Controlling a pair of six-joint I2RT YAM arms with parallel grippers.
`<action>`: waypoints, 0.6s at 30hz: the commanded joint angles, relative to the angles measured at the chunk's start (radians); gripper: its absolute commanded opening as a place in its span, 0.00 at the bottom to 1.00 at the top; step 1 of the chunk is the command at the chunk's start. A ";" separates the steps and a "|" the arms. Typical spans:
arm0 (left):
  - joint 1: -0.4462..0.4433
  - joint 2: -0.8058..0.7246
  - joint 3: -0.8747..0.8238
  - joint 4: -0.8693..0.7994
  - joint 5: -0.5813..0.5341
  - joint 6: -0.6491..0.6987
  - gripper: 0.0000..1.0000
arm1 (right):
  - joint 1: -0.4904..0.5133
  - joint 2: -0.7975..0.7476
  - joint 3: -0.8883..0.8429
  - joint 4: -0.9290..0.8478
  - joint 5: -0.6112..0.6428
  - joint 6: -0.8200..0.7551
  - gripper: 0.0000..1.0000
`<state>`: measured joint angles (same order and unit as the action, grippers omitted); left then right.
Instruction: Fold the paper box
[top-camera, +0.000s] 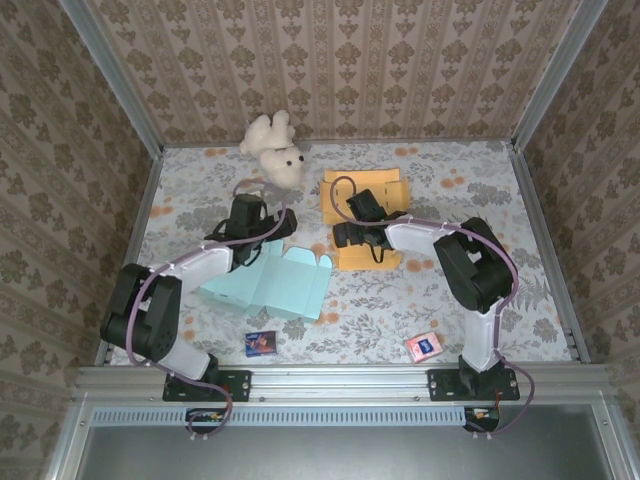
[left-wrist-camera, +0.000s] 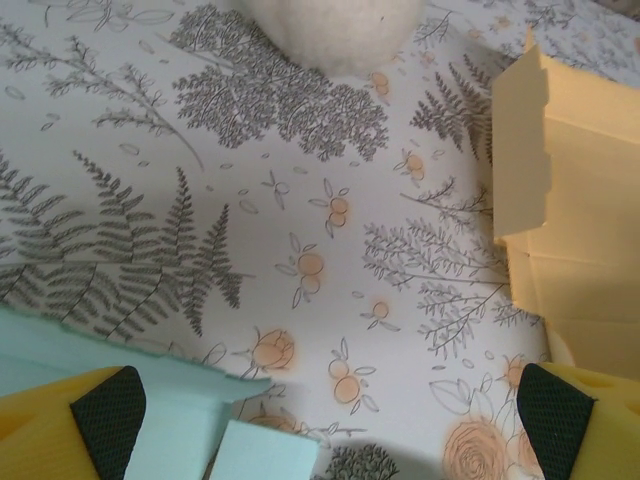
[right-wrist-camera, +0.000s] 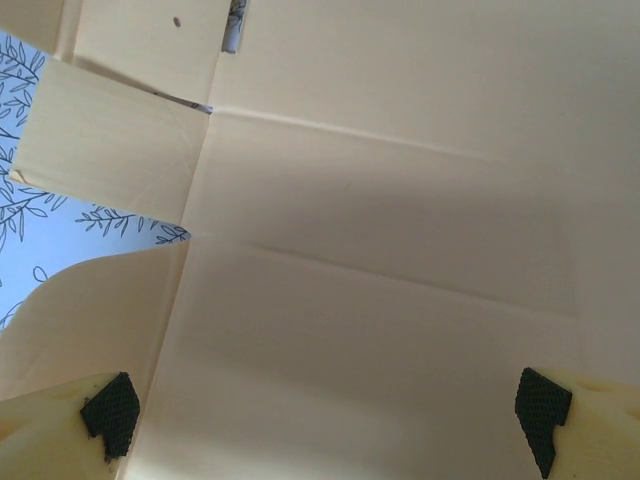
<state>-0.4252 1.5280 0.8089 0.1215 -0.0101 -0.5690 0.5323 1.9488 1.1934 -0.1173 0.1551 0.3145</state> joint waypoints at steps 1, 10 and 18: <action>-0.006 0.033 0.047 0.029 0.016 -0.003 1.00 | 0.001 0.001 -0.033 0.046 -0.020 0.001 1.00; -0.024 0.130 0.145 0.024 0.058 -0.008 0.99 | 0.009 -0.093 -0.221 0.128 -0.035 0.034 0.99; -0.114 0.216 0.232 0.012 0.064 -0.012 0.97 | 0.042 -0.202 -0.361 0.197 -0.048 0.077 0.99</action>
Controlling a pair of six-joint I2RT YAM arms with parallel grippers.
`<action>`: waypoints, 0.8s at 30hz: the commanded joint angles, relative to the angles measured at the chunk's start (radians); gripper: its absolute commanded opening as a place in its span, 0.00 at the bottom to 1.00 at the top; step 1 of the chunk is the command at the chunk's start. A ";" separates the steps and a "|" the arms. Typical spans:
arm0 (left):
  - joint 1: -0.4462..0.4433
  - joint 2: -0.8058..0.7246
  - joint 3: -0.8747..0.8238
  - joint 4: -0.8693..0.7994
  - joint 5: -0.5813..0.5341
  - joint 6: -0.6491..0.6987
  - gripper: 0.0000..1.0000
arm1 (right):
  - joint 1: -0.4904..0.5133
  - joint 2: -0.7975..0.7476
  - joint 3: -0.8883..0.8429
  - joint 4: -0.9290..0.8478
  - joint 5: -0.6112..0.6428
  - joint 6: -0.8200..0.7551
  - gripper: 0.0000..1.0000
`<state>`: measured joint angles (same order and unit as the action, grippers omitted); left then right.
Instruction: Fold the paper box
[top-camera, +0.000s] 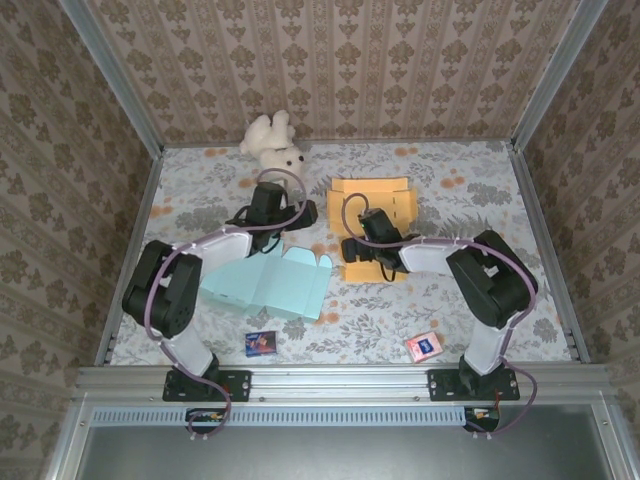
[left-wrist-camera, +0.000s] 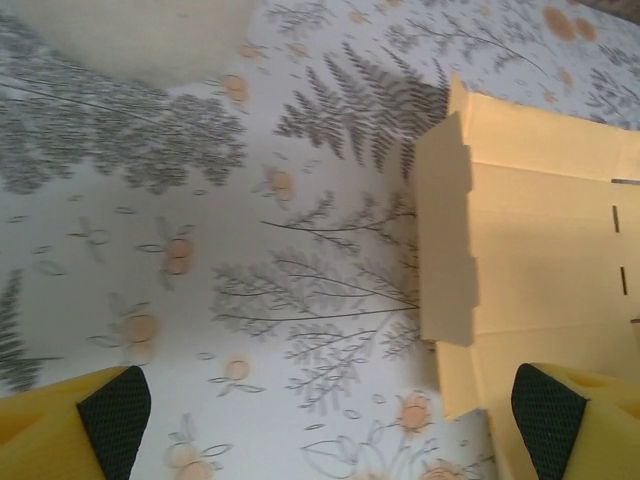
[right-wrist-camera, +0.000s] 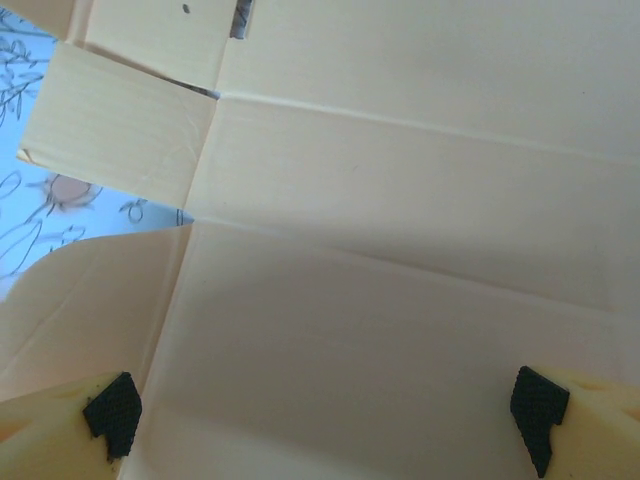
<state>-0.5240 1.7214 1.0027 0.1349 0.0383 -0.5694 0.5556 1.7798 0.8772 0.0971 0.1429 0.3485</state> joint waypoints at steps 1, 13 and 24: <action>-0.020 0.032 0.047 -0.003 0.016 -0.013 0.97 | 0.023 -0.047 -0.051 -0.018 -0.032 0.044 0.99; -0.060 0.149 0.190 -0.049 0.024 -0.024 0.92 | 0.080 -0.289 -0.154 -0.030 0.093 0.056 0.97; -0.074 0.291 0.354 -0.109 0.055 0.007 0.77 | 0.084 -0.581 -0.294 -0.014 0.292 0.050 0.94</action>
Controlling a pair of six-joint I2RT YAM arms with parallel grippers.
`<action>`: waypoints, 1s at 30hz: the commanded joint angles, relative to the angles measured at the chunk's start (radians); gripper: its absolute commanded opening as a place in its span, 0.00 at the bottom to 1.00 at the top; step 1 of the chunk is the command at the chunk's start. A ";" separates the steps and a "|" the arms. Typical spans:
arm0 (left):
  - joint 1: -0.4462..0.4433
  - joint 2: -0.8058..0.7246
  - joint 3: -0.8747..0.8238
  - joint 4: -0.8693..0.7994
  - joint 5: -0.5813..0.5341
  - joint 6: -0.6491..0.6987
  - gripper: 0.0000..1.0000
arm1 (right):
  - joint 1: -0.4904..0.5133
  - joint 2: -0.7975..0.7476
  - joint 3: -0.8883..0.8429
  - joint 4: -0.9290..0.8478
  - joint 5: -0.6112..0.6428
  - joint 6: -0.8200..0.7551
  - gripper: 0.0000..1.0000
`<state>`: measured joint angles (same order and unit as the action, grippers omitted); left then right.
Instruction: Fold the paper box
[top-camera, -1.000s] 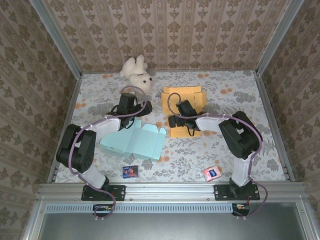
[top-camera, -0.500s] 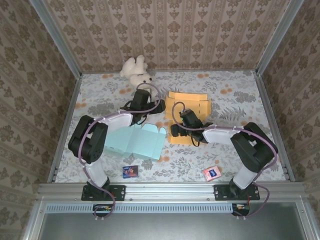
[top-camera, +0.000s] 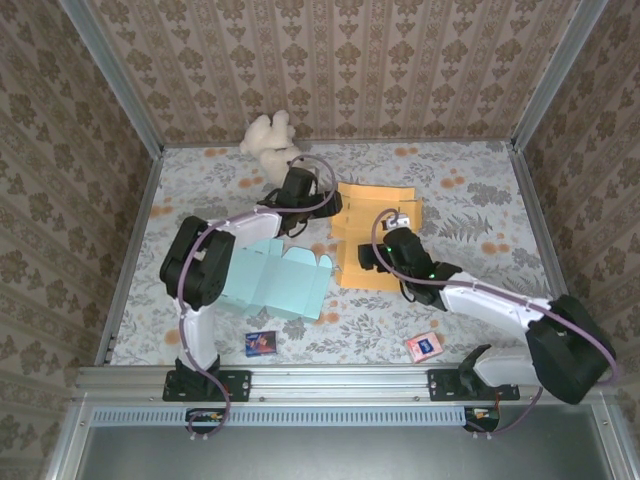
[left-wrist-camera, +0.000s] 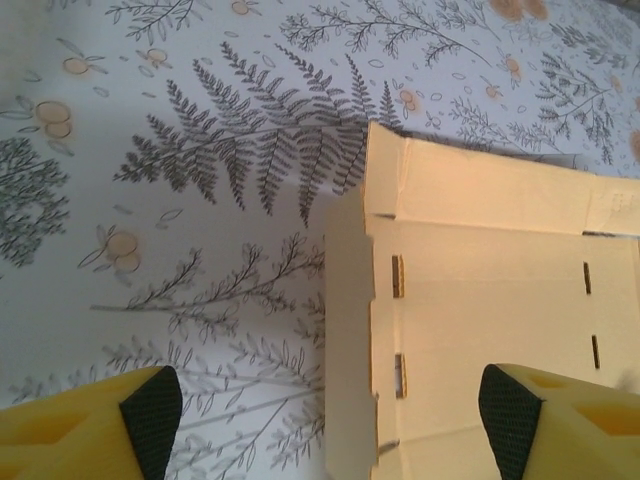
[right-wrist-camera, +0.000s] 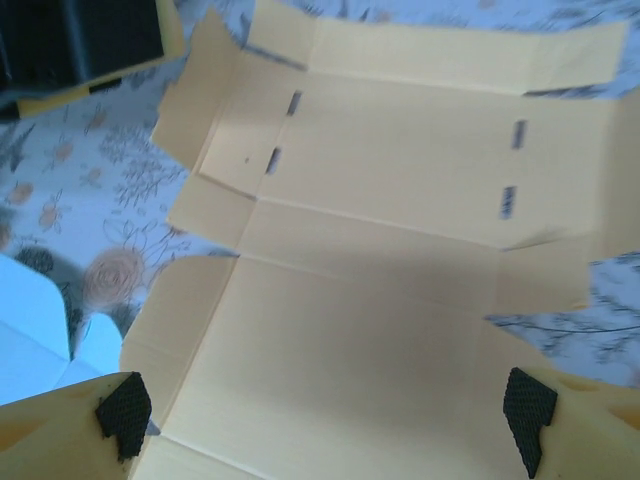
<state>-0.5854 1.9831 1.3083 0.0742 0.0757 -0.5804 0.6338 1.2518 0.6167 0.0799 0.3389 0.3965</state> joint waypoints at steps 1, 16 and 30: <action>-0.012 0.041 0.061 -0.055 0.017 0.018 0.75 | 0.006 -0.071 -0.042 0.005 0.106 0.001 0.94; -0.020 0.101 0.140 -0.127 -0.037 0.075 0.23 | 0.006 -0.147 -0.067 0.002 0.106 -0.012 0.94; -0.038 0.085 0.152 -0.135 -0.038 0.092 0.00 | 0.007 -0.160 -0.050 -0.028 0.080 -0.015 0.95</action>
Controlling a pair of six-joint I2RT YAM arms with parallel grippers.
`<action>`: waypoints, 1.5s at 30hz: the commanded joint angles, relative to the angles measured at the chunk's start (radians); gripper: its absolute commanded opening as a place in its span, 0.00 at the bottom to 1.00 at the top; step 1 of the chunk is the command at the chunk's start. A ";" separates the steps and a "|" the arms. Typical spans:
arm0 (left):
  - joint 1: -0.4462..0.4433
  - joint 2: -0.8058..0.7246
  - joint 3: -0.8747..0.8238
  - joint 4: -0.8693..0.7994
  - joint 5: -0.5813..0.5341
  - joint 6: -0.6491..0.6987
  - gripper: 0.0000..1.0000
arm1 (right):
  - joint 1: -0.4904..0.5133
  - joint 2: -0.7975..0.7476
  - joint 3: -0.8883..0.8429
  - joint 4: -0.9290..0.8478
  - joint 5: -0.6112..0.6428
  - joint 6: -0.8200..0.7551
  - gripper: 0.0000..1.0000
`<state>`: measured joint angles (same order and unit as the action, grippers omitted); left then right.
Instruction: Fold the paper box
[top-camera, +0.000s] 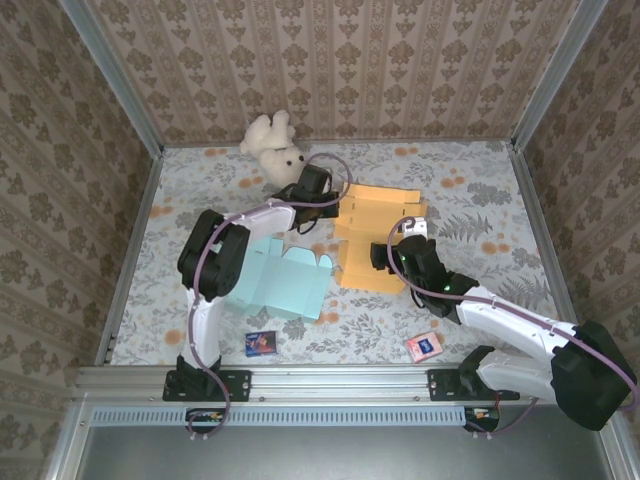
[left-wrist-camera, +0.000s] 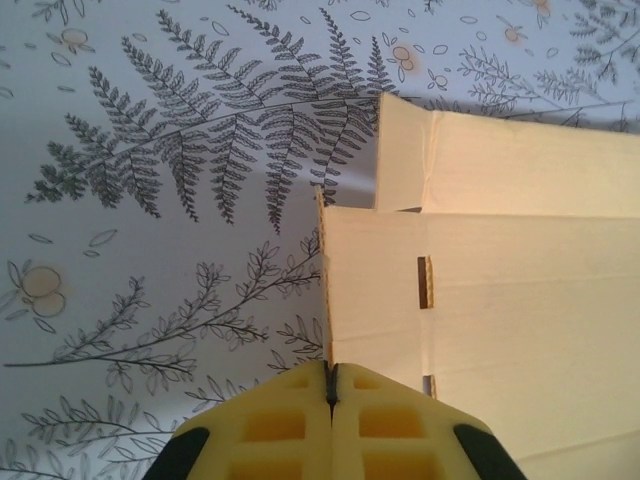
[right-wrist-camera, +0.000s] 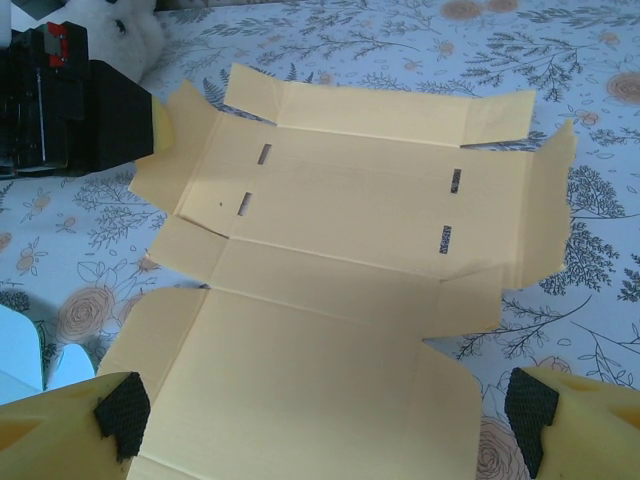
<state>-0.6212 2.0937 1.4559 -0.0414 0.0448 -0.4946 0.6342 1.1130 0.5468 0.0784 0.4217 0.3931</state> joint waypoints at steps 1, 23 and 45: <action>-0.003 -0.053 -0.024 0.009 -0.013 0.000 0.00 | 0.007 -0.020 0.026 -0.029 -0.006 -0.013 0.95; -0.037 -0.510 -0.844 1.248 -0.134 0.319 0.00 | -0.158 0.305 0.646 -0.295 -0.490 -1.075 0.68; -0.205 -0.528 -0.876 1.255 -0.355 0.691 0.00 | -0.456 0.561 1.250 -1.083 -0.850 -1.514 0.62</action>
<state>-0.8124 1.5806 0.5606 1.1851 -0.2619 0.1307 0.1738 1.6203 1.7149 -0.7849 -0.3820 -1.0245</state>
